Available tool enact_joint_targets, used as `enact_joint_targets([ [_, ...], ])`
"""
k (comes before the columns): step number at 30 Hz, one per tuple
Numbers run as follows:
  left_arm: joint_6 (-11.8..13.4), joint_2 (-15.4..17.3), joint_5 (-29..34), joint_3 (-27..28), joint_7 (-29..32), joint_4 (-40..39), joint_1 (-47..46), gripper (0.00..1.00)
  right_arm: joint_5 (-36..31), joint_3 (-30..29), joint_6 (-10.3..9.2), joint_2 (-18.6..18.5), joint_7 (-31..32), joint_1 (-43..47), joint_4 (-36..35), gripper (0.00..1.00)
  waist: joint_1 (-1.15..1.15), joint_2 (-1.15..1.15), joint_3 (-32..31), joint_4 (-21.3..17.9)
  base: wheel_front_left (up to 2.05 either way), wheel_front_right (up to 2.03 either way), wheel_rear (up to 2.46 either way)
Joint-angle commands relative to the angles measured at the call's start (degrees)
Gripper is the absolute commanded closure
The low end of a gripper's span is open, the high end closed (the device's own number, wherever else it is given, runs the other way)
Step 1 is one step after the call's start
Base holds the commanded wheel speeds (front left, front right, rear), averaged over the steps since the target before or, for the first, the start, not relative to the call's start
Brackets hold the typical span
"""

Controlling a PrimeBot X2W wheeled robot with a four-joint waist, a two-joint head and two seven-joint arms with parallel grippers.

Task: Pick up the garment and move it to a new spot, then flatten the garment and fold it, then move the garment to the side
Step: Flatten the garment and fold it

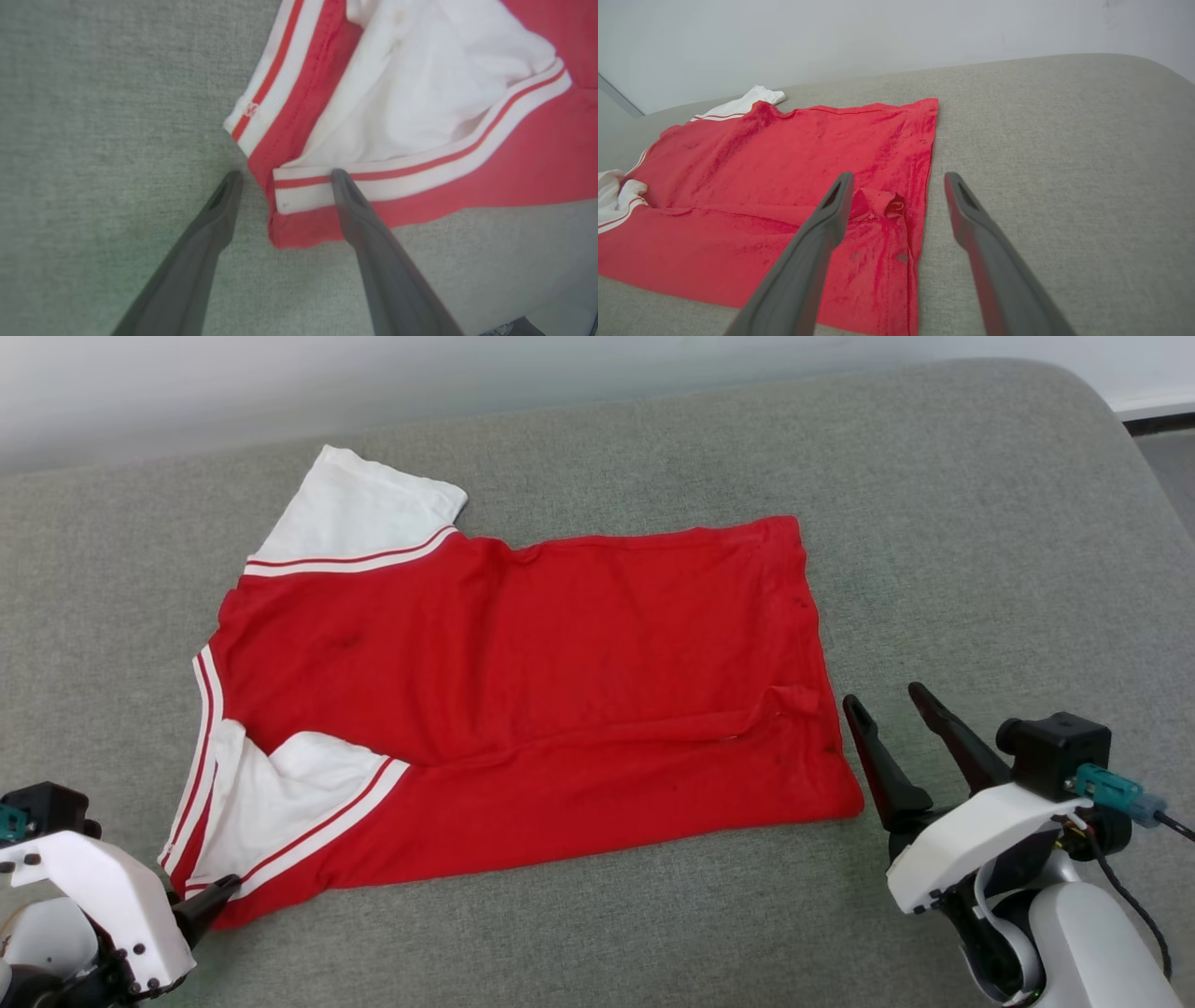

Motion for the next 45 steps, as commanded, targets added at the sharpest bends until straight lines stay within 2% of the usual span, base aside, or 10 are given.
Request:
enact_joint_targets([
  [1,-0.5,-2.1,-0.6,-1.9,1.2,1.4,0.4,0.29,0.4,-0.4,-0.04,-0.1,0.0,-0.8,0.1,0.00,0.00,0.00,0.5,-0.1,0.00,0.00,0.00],
  [3,-1.2,-3.4,-1.0,-2.5,1.2,1.8,-0.2,1.00,0.9,-1.0,-0.04,-0.5,0.7,-0.6,0.2,0.00,0.00,0.00,0.5,0.0,0.00,0.00,0.00],
  [12,-4.7,-4.8,1.6,-2.9,-3.1,4.5,-3.8,1.00,6.1,-5.5,-0.04,-4.5,15.1,1.9,1.3,0.00,0.00,0.00,-2.5,1.9,0.00,0.00,0.00],
  [19,-4.2,-5.5,4.5,-3.2,-6.1,0.9,-6.3,1.00,9.3,-5.2,-0.04,-6.8,30.7,1.0,0.9,0.00,0.00,0.00,-3.1,4.5,0.00,0.00,0.00],
  [30,-4.3,-7.4,6.5,-4.8,-6.9,-1.0,-10.3,1.00,10.8,-0.7,-0.03,-4.4,39.5,-4.7,7.9,0.00,0.00,0.00,1.0,8.3,0.00,0.00,0.00],
  [31,-4.4,-7.5,6.7,-4.9,-7.0,-0.9,-10.5,1.00,11.2,-0.1,-0.03,-4.1,40.0,-4.7,8.6,0.24,0.00,0.00,1.2,8.4,0.00,0.00,0.00],
  [32,-4.4,-7.5,6.7,-4.9,-7.0,-0.9,-10.5,1.00,11.2,-0.1,-0.03,-4.1,40.0,-4.7,8.6,0.24,0.00,0.00,1.2,8.4,0.00,0.00,0.00],
  [33,-4.6,-7.5,6.8,-5.0,-7.1,-0.7,-10.7,1.00,11.4,0.6,-0.02,-4.1,40.3,-4.8,9.1,0.71,0.00,0.00,1.2,8.5,0.00,0.00,0.00],
  [34,-4.7,-7.7,6.9,-5.1,-7.2,-0.6,-10.7,1.00,11.6,1.1,-0.02,-4.1,40.6,-5.0,9.5,1.00,0.00,0.00,1.2,8.6,0.00,0.00,0.00],
  [45,-3.4,-9.0,7.2,-5.1,-9.6,0.5,-8.2,1.00,12.6,1.8,0.02,-7.1,36.5,-6.3,7.4,1.00,0.00,0.00,-2.9,8.2,0.00,0.00,0.00],
])
